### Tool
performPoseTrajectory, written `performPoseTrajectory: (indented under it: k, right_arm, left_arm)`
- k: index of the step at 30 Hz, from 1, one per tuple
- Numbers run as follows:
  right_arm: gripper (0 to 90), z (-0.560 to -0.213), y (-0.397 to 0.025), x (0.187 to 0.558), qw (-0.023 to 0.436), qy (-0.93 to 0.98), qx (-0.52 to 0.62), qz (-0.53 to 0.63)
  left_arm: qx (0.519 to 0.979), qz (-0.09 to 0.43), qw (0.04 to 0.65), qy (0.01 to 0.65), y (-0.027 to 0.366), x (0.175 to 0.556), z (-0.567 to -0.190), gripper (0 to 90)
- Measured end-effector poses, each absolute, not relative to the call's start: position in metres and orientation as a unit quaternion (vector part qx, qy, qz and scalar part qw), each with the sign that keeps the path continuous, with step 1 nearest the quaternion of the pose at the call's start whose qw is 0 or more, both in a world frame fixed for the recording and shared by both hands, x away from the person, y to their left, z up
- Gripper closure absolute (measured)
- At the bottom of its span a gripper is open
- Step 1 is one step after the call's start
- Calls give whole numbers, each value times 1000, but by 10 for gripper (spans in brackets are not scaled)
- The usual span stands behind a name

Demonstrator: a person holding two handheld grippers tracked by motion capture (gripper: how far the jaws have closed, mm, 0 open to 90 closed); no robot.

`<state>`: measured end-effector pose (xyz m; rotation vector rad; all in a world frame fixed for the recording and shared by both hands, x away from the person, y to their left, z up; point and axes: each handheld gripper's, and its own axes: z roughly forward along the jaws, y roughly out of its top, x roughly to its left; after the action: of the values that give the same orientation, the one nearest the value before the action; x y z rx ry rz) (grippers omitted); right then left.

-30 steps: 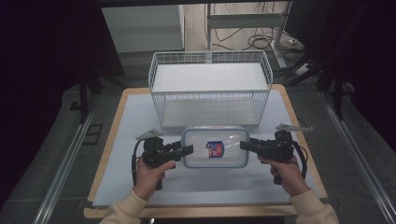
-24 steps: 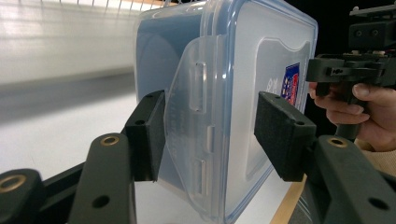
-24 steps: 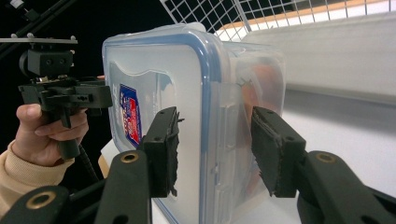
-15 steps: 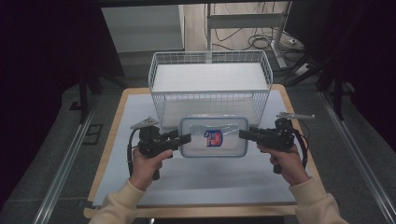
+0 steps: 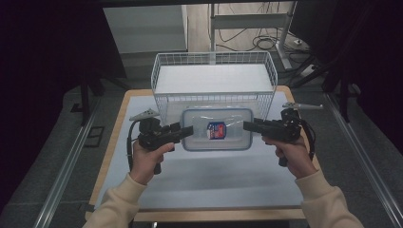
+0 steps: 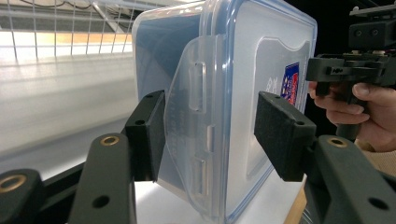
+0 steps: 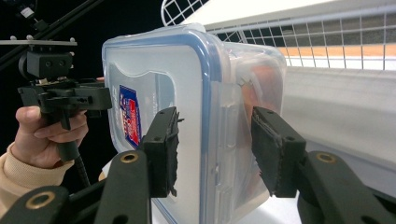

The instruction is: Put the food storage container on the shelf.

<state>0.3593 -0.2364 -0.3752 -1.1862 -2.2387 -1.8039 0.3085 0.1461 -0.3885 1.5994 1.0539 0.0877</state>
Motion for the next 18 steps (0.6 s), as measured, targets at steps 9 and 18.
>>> performPoseTrajectory:
  k: [9,18]
  right_arm:
    - [533,-355,-234,373,9,-718,-377,-585]
    - [533,-337,-233,385,-3,-719,-372,-588]
  left_arm:
    - [678,45,583,445,148,326,-364,452]
    - [676,46,588,442,149,340,-351,452]
